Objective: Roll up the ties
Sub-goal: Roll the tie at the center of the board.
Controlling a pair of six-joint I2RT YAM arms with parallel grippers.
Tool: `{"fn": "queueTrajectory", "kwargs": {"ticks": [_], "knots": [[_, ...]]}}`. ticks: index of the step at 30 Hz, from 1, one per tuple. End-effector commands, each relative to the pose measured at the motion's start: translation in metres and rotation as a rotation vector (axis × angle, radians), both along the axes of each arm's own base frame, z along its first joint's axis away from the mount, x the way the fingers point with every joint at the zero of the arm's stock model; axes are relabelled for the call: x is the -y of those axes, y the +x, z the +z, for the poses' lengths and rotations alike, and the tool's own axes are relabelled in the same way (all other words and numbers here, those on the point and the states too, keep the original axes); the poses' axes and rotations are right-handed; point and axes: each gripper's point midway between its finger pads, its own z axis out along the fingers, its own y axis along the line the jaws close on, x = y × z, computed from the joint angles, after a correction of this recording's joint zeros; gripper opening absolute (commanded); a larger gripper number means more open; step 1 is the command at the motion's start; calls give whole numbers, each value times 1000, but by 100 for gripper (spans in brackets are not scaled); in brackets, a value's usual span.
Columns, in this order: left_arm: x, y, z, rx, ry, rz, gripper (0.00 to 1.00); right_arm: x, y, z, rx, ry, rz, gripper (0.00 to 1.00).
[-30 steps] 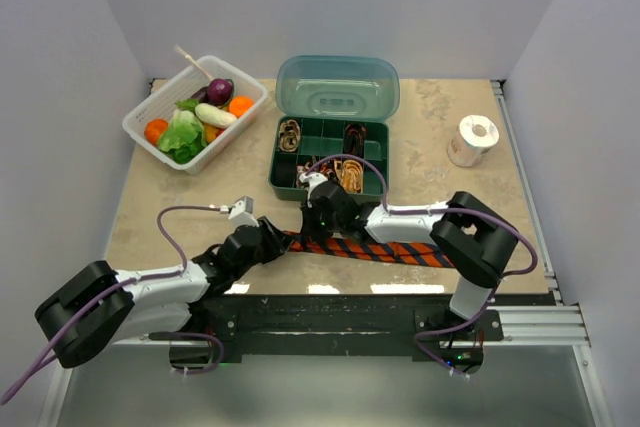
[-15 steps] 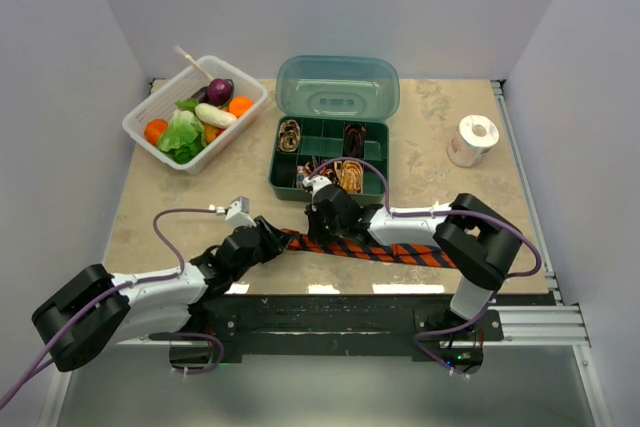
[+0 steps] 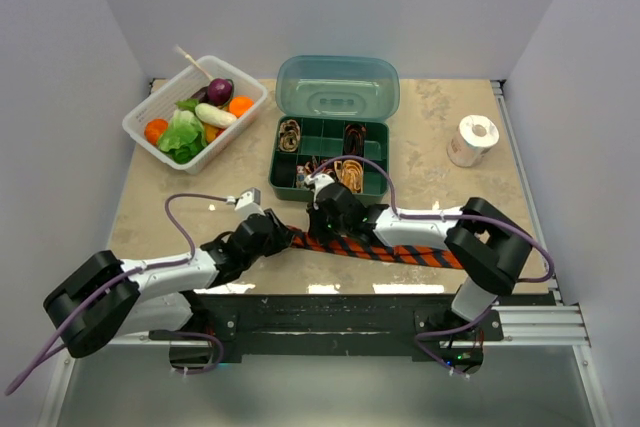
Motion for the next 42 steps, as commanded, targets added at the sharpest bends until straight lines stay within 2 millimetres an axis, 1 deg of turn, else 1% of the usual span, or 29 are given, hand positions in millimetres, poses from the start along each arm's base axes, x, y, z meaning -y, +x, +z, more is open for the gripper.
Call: {"fn": "queueTrajectory", "kwargs": {"ticks": [1, 2, 3, 5, 6, 8, 9, 10, 12, 14, 15, 16, 17, 18, 20, 22, 26, 28, 29, 30, 32, 34, 35, 36, 38, 39, 41, 42], "knots": [[-5, 12, 9, 23, 98, 9, 39, -13, 0, 30, 37, 78, 40, 0], [-8, 12, 7, 21, 126, 4, 39, -15, 0, 32, 38, 85, 44, 0], [-6, 14, 12, 28, 128, 1, 39, -17, 0, 34, 37, 95, 47, 0], [-7, 15, 12, 22, 151, 3, 39, -20, -1, 36, 34, 108, 56, 0], [-6, 18, 16, 28, 157, -2, 39, -22, -1, 36, 33, 113, 61, 0], [-7, 18, 16, 27, 172, -5, 40, -23, 0, 31, 26, 105, 63, 0], [-4, 20, 19, 32, 170, -8, 40, -24, 0, 29, 24, 106, 63, 0], [-4, 20, 19, 31, 176, -11, 40, -24, 1, 21, 14, 93, 62, 0], [-3, 22, 21, 33, 189, -16, 40, -28, 1, 17, 11, 97, 66, 0], [-4, 22, 19, 22, 213, -23, 40, -31, 1, 12, -2, 103, 68, 0], [-2, 25, 23, 30, 218, -29, 40, -33, 2, 12, 3, 111, 69, 0], [-1, 26, 22, 29, 224, -31, 40, -36, 4, 13, 5, 115, 66, 0], [-5, 22, 16, 5, 261, -43, 40, -37, 5, 9, 0, 106, 68, 0], [-3, 24, 19, 8, 263, -48, 40, -38, 6, 8, 0, 106, 66, 0], [-4, 23, 17, 2, 283, -55, 40, -42, 9, 10, 7, 112, 67, 0], [-2, 24, 20, 3, 292, -55, 40, -46, 12, 12, 10, 117, 67, 0], [-6, 25, 21, 3, 336, -50, 40, -53, 12, 13, -1, 132, 80, 0], [-4, 25, 24, 6, 349, -55, 41, -57, 10, 10, -13, 139, 96, 0], [-7, 24, 23, 2, 375, -54, 41, -58, 9, 9, -21, 142, 97, 0], [-4, 25, 28, 10, 378, -58, 41, -59, 9, 9, -22, 149, 101, 0], [-8, 24, 26, 2, 422, -50, 41, -62, 4, 6, -40, 154, 113, 0], [-4, 22, 29, 6, 443, -61, 41, -65, 1, 5, -49, 165, 124, 0], [-6, 21, 29, 4, 460, -56, 41, -67, -3, 5, -60, 173, 133, 0], [-2, 20, 32, 9, 461, -63, 41, -70, -5, 6, -62, 183, 141, 0], [-3, 17, 30, 2, 482, -62, 41, -73, -11, 8, -71, 195, 158, 0], [0, 15, 31, 7, 483, -68, 41, -75, -13, 9, -73, 203, 166, 0], [-1, 13, 32, 6, 496, -64, 41, -78, -19, 11, -83, 217, 183, 0], [0, 11, 32, 8, 500, -67, 41, -79, -20, 13, -81, 226, 186, 0]]}}
